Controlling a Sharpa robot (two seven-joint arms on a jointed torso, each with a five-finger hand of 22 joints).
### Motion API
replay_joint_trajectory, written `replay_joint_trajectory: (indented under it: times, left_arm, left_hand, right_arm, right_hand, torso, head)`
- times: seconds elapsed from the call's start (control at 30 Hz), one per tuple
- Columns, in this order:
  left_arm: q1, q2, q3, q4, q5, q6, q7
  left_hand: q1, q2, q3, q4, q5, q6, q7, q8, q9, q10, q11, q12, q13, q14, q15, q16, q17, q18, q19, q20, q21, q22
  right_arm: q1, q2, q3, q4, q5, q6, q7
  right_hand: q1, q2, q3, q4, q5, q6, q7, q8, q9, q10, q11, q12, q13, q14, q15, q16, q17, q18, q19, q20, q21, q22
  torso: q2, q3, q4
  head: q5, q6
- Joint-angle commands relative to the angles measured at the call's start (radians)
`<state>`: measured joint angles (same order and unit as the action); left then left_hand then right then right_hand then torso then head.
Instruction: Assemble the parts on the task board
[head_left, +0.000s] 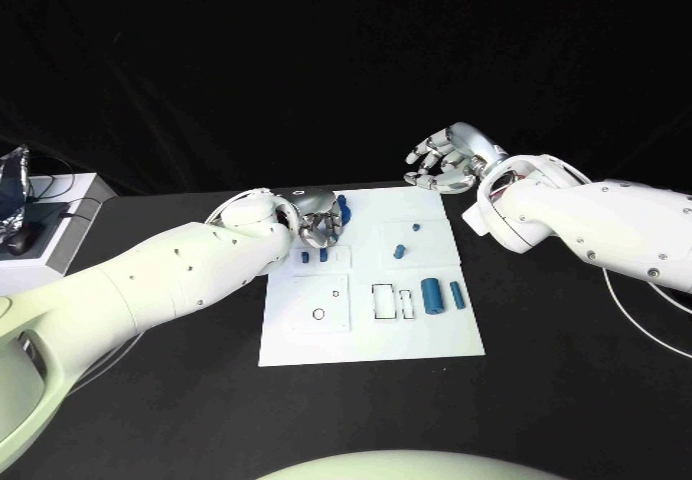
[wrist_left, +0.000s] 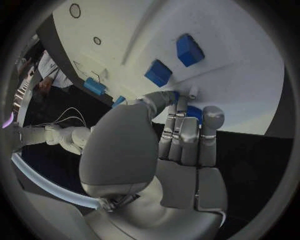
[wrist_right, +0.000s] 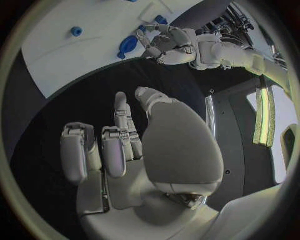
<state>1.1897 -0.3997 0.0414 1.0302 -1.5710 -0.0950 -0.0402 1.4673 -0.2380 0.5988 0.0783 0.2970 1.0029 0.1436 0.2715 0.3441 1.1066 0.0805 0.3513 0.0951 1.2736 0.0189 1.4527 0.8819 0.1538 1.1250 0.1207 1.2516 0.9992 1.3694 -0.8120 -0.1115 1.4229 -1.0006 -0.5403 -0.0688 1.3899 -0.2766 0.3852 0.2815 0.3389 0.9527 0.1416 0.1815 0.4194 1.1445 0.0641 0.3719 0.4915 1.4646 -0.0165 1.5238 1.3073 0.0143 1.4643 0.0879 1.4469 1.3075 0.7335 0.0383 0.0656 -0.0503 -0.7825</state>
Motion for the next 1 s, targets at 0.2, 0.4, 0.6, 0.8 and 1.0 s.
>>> replay_joint_trajectory:
  times: [0.2,0.4,0.6,0.8,1.0]
  left_arm:
    - [-0.002,0.0,-0.002,0.002,0.002,-0.037,0.018]
    - [-0.004,-0.021,-0.001,0.039,0.017,-0.059,0.027]
    - [-0.004,-0.069,0.022,0.101,0.043,-0.07,0.03]
    - [-0.004,-0.126,0.058,0.17,0.059,-0.063,0.025]
    - [-0.006,-0.154,0.07,0.183,0.064,-0.052,0.018]
  left_hand:
    - [-0.001,0.008,0.005,-0.014,-0.004,0.005,0.002,-0.002,0.002,0.011,0.004,-0.02,0.001,0.016,-0.002,0.006,0.012,-0.021,0.015,-0.001,0.012,0.01]
    - [-0.004,0.007,0.007,-0.017,-0.004,0.006,0.003,-0.004,0.002,0.015,0.005,-0.029,0.0,0.02,-0.001,0.006,0.014,-0.022,0.019,-0.002,0.016,0.015]
    - [-0.005,0.006,0.008,-0.019,-0.004,0.007,0.004,-0.004,0.002,0.016,0.005,-0.033,0.0,0.022,-0.001,0.007,0.016,-0.022,0.021,-0.002,0.017,0.017]
    - [-0.008,0.004,0.008,-0.02,-0.004,0.01,0.003,-0.005,0.003,0.02,0.005,-0.038,0.0,0.023,0.0,0.007,0.016,-0.023,0.023,-0.002,0.02,0.02]
    - [-0.01,0.003,0.008,-0.021,-0.005,0.012,0.003,-0.005,0.003,0.023,0.005,-0.042,0.0,0.024,-0.001,0.007,0.017,-0.023,0.024,-0.002,0.021,0.022]
  right_arm:
    - [0.0,0.001,0.0,0.001,-0.01,0.004,0.01]
    - [0.0,0.0,0.0,0.0,-0.01,0.004,0.012]
    - [0.0,-0.004,0.0,-0.002,-0.01,0.004,0.012]
    - [0.0,-0.008,0.0,-0.004,-0.01,0.004,0.012]
    - [0.0,-0.011,0.0,-0.004,-0.01,0.005,0.011]
  right_hand:
    - [-0.007,-0.003,0.006,-0.001,0.001,0.005,0.006,0.003,0.001,0.007,0.001,-0.007,-0.002,0.078,0.006,-0.005,0.14,0.014,0.061,0.003,-0.002,0.201]
    - [-0.006,-0.003,0.007,-0.001,0.001,0.005,0.006,0.003,0.001,0.008,0.0,-0.009,-0.004,0.078,0.006,-0.006,0.139,0.014,0.06,0.003,-0.003,0.201]
    - [-0.006,-0.003,0.007,-0.001,0.001,0.005,0.006,0.003,0.001,0.008,0.0,-0.009,-0.004,0.078,0.006,-0.006,0.139,0.014,0.06,0.003,-0.003,0.201]
    - [-0.006,-0.003,0.007,-0.001,0.001,0.005,0.006,0.003,0.001,0.008,0.0,-0.009,-0.004,0.078,0.006,-0.006,0.139,0.014,0.06,0.003,-0.003,0.201]
    - [-0.006,-0.004,0.007,-0.002,0.001,0.006,0.005,0.003,0.002,0.008,0.0,-0.012,-0.007,0.078,0.006,-0.006,0.139,0.014,0.06,0.003,-0.003,0.201]
  torso:
    - [0.0,-0.0011,0.0002]
    - [0.0,-0.0028,-0.0002]
    - [-0.002,-0.0018,0.0031]
    - [-0.004,-0.0039,0.008]
    - [-0.006,-0.0065,0.0129]
  head:
    - [0.002,0.004]
    - [0.002,0.006]
    - [0.002,0.009]
    - [0.002,0.008]
    - [0.001,0.006]
